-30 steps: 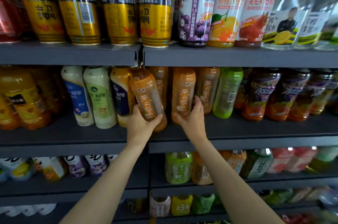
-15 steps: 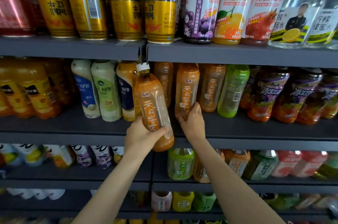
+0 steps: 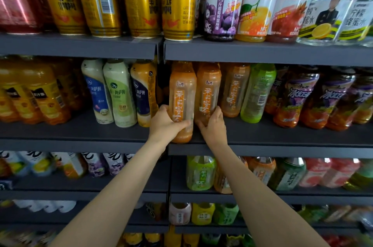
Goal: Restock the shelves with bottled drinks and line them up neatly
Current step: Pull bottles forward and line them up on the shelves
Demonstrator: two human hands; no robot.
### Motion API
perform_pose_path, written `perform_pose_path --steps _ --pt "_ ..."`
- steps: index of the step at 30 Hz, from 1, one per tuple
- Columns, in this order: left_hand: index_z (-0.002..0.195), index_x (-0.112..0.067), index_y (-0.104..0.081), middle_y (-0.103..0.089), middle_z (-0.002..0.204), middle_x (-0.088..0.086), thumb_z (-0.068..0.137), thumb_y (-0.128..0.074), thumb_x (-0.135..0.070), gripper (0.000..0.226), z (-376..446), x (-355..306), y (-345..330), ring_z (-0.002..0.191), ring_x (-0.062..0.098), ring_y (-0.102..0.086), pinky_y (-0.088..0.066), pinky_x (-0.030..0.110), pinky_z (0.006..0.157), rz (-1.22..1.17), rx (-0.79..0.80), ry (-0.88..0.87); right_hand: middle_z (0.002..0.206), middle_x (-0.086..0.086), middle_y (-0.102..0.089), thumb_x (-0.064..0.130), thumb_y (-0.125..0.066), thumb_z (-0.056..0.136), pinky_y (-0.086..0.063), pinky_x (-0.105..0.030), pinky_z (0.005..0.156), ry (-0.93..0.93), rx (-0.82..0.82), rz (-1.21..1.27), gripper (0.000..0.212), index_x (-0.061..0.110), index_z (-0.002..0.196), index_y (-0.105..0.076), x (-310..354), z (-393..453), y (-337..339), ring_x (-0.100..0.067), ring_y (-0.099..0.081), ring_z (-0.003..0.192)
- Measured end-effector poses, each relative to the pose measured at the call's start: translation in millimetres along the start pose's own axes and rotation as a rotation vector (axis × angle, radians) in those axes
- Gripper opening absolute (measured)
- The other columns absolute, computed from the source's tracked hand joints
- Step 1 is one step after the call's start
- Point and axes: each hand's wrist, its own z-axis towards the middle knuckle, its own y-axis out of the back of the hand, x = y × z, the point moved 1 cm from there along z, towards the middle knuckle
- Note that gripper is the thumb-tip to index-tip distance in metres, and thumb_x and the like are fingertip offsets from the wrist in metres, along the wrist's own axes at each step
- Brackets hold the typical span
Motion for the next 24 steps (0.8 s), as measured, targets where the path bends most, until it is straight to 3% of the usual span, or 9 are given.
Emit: perform_pose_path --steps 6,13,21,24 --pt "0.122 -0.011 -0.041 -0.059 0.114 0.002 0.076 -0.075 -0.020 0.058 14.6 6.6 -13.9 0.104 0.016 -0.055 -0.040 0.023 0.083 0.017 -0.025 -0.107 0.137 -0.015 -0.040 0.025 -0.065 0.085 -0.040 -0.036 0.095 -0.014 0.000 0.013 0.072 0.001 0.138 -0.023 0.4 -0.6 1.9 -0.031 -0.044 0.124" --pt "0.120 -0.008 -0.039 -0.056 0.123 0.009 0.075 -0.075 -0.024 0.059 27.9 15.5 -35.6 0.116 0.025 -0.054 -0.043 0.033 0.094 0.047 -0.154 -0.164 0.135 -0.012 -0.044 0.026 -0.068 0.083 -0.038 -0.034 0.096 -0.019 -0.010 0.083 0.068 0.004 0.134 -0.029 0.0 -1.7 6.3 -0.028 -0.045 0.123" --pt "0.121 -0.009 -0.039 -0.054 0.124 0.009 0.076 -0.074 -0.021 0.059 41.8 22.7 -45.6 0.116 0.025 -0.053 -0.045 0.037 0.096 0.021 -0.220 -0.178 0.134 -0.011 -0.047 0.029 -0.071 0.080 -0.041 -0.042 0.102 -0.031 -0.016 0.097 0.072 0.007 0.134 -0.030 -1.8 -0.2 4.3 -0.028 -0.046 0.123" --pt "0.123 -0.010 -0.039 -0.053 0.125 0.008 0.075 -0.075 -0.023 0.061 44.2 26.1 -51.0 0.118 0.024 -0.051 -0.046 0.040 0.097 -0.008 -0.269 -0.190 0.135 -0.010 -0.047 0.030 -0.070 0.081 -0.039 -0.039 0.102 -0.033 -0.002 0.088 0.071 0.007 0.135 -0.030 -1.7 0.2 5.1 -0.027 -0.045 0.124"
